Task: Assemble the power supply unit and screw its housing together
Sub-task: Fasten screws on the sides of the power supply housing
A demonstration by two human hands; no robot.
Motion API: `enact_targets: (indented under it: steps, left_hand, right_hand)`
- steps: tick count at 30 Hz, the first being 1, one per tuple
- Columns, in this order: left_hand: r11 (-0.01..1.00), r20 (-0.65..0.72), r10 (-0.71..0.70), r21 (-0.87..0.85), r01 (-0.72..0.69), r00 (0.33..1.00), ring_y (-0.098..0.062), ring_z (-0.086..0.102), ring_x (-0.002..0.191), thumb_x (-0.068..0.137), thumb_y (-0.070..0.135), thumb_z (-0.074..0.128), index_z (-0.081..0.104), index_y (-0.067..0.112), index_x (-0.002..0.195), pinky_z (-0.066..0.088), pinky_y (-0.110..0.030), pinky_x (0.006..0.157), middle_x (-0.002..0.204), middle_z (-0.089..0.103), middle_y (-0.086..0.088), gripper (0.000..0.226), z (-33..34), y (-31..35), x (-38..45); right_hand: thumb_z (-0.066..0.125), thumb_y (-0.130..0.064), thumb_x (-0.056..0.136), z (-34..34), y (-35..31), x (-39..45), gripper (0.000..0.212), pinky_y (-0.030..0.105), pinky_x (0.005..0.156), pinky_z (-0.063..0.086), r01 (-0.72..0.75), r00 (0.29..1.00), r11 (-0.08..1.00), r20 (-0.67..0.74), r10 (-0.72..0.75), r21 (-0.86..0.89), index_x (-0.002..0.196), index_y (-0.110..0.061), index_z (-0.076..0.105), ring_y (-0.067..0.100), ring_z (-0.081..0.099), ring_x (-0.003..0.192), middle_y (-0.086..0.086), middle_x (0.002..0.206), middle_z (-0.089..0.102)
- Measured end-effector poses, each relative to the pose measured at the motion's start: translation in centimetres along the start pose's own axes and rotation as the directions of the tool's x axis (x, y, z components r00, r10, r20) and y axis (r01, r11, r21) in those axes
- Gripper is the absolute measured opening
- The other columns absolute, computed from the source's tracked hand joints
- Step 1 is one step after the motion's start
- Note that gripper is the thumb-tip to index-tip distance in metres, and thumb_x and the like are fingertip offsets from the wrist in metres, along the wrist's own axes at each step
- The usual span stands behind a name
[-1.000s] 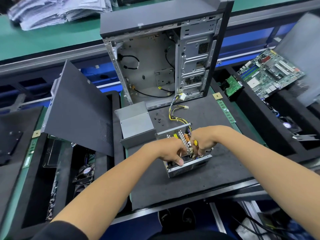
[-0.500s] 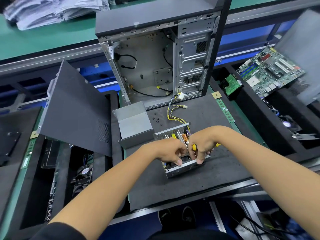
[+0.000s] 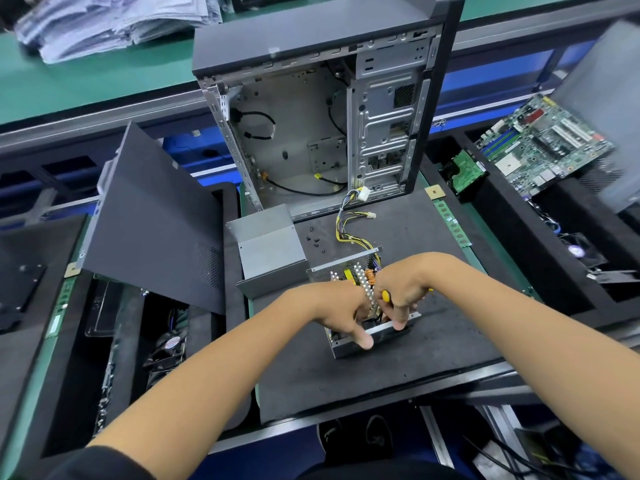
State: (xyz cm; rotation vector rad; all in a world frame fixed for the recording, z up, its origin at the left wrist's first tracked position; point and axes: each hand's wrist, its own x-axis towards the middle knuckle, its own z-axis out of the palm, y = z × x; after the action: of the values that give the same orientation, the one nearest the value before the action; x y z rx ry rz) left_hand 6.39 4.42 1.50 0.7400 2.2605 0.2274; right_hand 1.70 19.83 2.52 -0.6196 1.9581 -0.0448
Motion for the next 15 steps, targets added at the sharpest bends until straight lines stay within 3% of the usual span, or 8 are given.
enact_targets:
  steps: [4, 8, 11, 15]
  left_hand:
    - [0.975, -0.038, -0.022, 0.222, 0.03, 0.999, -0.023, 0.054, 0.063, 0.068, 0.057, 0.077, 0.054, 0.008, 0.073, 0.037, -0.03, 0.049, 0.067, 0.056, -0.002, 0.055, 0.4, 0.7, -0.5]
    - [0.939, -0.065, -0.034, 0.34, 0.054, 0.997, -0.022, 0.045, 0.062, 0.067, 0.056, 0.078, 0.041, 0.014, 0.066, 0.036, -0.03, 0.054, 0.064, 0.042, 0.006, 0.056, 0.8, 1.1, -0.7]
    - [0.933, -0.085, -0.003, 0.36, 0.034, 0.996, -0.022, 0.046, 0.068, 0.067, 0.045, 0.08, 0.04, 0.02, 0.078, 0.042, -0.031, 0.059, 0.076, 0.044, 0.004, 0.049, 1.1, 1.7, -0.7]
    - [0.966, -0.067, 0.006, 0.259, 0.012, 0.998, -0.022, 0.049, 0.073, 0.07, 0.037, 0.078, 0.044, 0.02, 0.08, 0.043, -0.031, 0.061, 0.079, 0.046, 0.003, 0.039, 1.0, 1.1, -0.9]
  right_hand:
    - [0.082, -0.023, 0.071, 0.0, -1.3, -0.4, 0.035, 0.022, 0.049, 0.041, -0.067, 0.996, 0.993, -0.058, 0.062, -0.096, 0.092, -0.012, 0.057, 0.02, 0.049, 0.046, 0.01, 0.065, 0.06]
    - [0.082, -0.026, 0.071, 0.0, -2.8, -0.4, 0.043, 0.024, 0.052, 0.046, -0.076, 0.993, 0.976, -0.106, 0.056, -0.203, 0.103, -0.009, 0.059, 0.018, 0.053, 0.039, 0.0, 0.044, 0.057]
    - [0.081, -0.028, 0.072, 0.0, -3.5, -0.4, 0.043, 0.024, 0.055, 0.049, -0.053, 0.995, 0.963, -0.091, 0.03, -0.263, 0.102, -0.006, 0.062, 0.012, 0.052, 0.034, -0.005, 0.033, 0.052]
    - [0.085, -0.033, 0.068, 0.4, -3.6, -0.6, 0.043, 0.022, 0.044, 0.047, -0.069, 0.995, 0.967, -0.083, 0.05, -0.245, 0.091, -0.005, 0.061, 0.018, 0.056, 0.045, 0.005, 0.061, 0.063]
